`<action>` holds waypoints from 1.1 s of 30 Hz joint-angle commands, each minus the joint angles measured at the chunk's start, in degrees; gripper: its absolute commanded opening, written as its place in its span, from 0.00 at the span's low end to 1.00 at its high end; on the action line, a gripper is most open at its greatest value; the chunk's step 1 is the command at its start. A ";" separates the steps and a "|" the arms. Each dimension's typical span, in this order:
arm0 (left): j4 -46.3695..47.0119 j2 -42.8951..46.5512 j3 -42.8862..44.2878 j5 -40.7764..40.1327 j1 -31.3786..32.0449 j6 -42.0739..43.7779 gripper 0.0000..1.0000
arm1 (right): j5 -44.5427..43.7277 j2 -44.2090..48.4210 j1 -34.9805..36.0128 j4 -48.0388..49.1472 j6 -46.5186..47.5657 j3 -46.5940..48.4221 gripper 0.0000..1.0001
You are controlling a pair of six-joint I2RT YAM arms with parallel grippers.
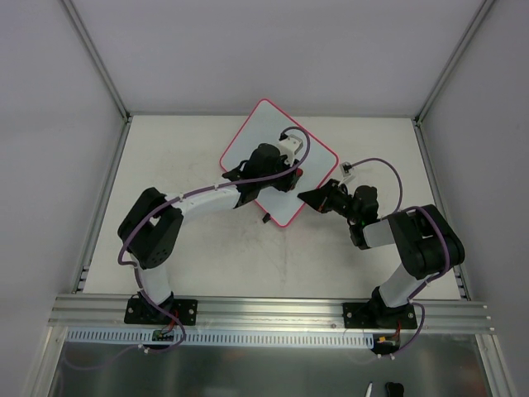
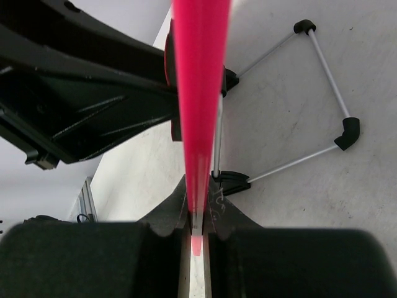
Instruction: Erase the whiteboard
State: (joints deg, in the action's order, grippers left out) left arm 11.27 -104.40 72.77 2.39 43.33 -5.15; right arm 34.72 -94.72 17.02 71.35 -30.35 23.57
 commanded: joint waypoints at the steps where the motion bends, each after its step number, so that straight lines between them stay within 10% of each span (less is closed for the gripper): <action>1: -0.55 -0.45 -3.77 3.40 2.37 0.22 0.00 | 7.29 0.94 1.97 16.36 3.37 2.00 0.00; 33: -9.59 -7.22 10.36 -8.20 -4.48 3.57 0.00 | 7.29 1.20 1.88 16.36 3.28 1.83 0.00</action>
State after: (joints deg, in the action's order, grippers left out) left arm 3.81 -107.66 80.38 -0.97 42.13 -0.75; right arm 33.89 -94.72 16.97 70.06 -30.22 23.57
